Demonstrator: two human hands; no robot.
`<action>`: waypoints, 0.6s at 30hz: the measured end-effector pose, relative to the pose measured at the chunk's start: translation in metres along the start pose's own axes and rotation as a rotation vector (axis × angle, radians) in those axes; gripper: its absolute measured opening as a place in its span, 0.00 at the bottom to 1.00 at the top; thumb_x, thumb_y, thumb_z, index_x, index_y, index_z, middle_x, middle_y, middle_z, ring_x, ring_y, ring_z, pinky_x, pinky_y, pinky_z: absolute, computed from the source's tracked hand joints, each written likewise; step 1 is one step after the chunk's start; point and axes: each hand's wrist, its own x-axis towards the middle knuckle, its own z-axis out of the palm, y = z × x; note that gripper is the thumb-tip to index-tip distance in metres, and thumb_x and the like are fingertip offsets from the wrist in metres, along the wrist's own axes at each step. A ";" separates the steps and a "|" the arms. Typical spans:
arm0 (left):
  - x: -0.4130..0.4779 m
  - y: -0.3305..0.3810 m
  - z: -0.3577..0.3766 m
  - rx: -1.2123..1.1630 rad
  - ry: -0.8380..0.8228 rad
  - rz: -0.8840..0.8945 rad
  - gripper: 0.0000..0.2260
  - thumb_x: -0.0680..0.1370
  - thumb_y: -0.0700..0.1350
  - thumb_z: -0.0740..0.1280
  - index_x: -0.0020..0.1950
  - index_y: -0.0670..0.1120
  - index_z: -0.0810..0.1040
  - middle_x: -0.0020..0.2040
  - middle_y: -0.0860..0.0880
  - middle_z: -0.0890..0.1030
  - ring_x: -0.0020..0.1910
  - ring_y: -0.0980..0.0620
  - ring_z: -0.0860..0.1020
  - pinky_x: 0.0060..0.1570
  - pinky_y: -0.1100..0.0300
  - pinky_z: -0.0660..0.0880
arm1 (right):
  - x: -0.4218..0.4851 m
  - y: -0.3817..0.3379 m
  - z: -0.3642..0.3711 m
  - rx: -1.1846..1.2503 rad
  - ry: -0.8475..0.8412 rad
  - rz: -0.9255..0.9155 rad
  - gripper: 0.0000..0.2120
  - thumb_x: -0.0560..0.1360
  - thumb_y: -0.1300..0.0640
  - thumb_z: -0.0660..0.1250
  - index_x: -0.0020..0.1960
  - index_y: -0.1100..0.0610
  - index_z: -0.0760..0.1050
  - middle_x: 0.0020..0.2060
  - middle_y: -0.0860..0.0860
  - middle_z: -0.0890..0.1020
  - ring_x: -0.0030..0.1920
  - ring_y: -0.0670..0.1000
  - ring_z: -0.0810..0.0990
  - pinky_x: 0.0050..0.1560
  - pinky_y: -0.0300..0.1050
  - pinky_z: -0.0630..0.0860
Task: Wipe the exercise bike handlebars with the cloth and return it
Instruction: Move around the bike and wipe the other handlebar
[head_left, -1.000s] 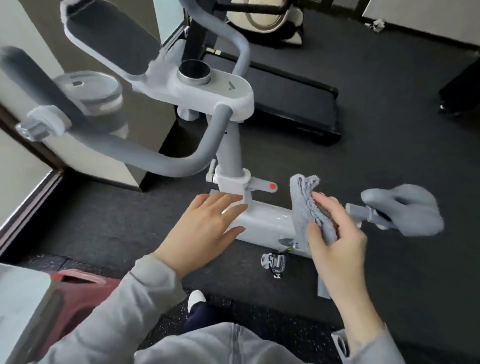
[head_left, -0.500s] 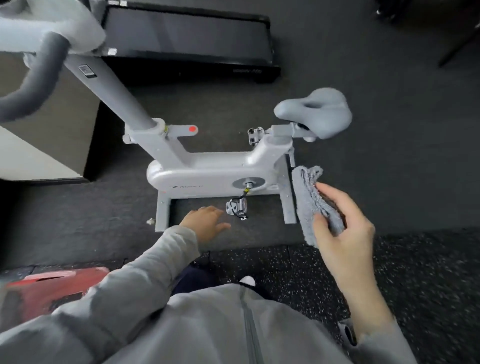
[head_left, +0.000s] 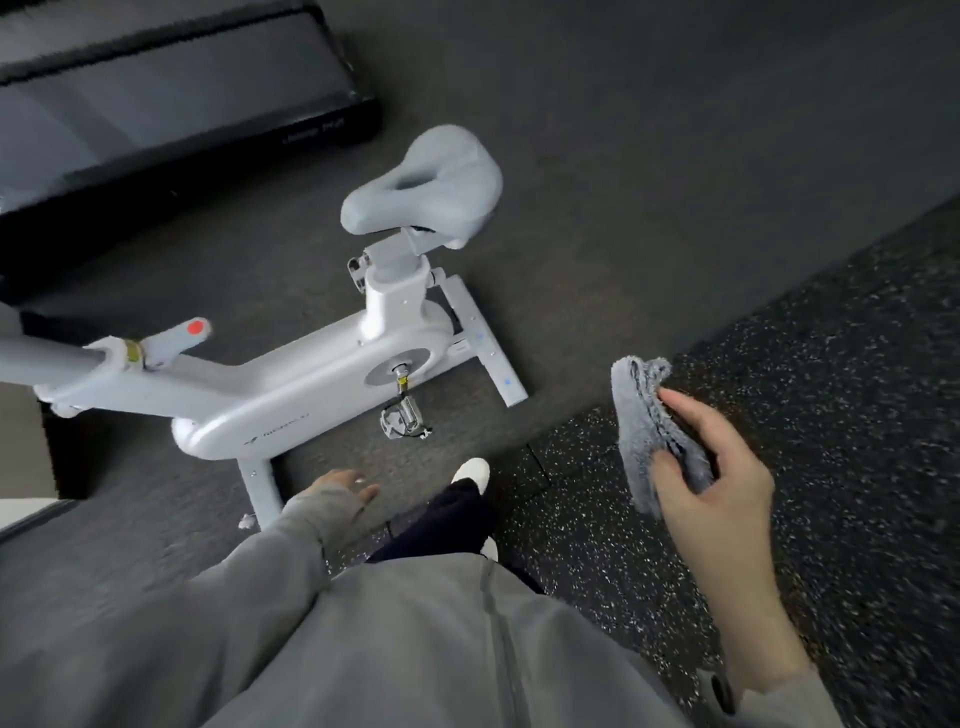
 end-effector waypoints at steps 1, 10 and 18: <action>0.008 0.010 -0.006 0.002 0.008 -0.003 0.22 0.78 0.55 0.61 0.68 0.44 0.70 0.69 0.42 0.71 0.69 0.44 0.68 0.70 0.54 0.64 | 0.009 0.001 0.000 0.002 0.012 0.017 0.27 0.71 0.71 0.65 0.58 0.42 0.75 0.53 0.33 0.78 0.53 0.32 0.77 0.58 0.34 0.73; 0.078 0.127 -0.064 0.126 -0.022 0.128 0.21 0.77 0.59 0.59 0.67 0.52 0.71 0.69 0.47 0.71 0.68 0.45 0.69 0.67 0.53 0.66 | 0.126 -0.008 0.003 -0.029 0.088 0.003 0.24 0.70 0.71 0.65 0.60 0.50 0.77 0.51 0.37 0.80 0.50 0.37 0.79 0.55 0.36 0.75; 0.107 0.217 -0.087 0.267 0.046 0.203 0.28 0.78 0.63 0.53 0.74 0.50 0.59 0.76 0.51 0.59 0.75 0.49 0.56 0.74 0.51 0.54 | 0.220 0.000 -0.025 0.031 0.057 -0.015 0.23 0.70 0.73 0.64 0.60 0.53 0.78 0.53 0.47 0.83 0.54 0.45 0.81 0.59 0.50 0.77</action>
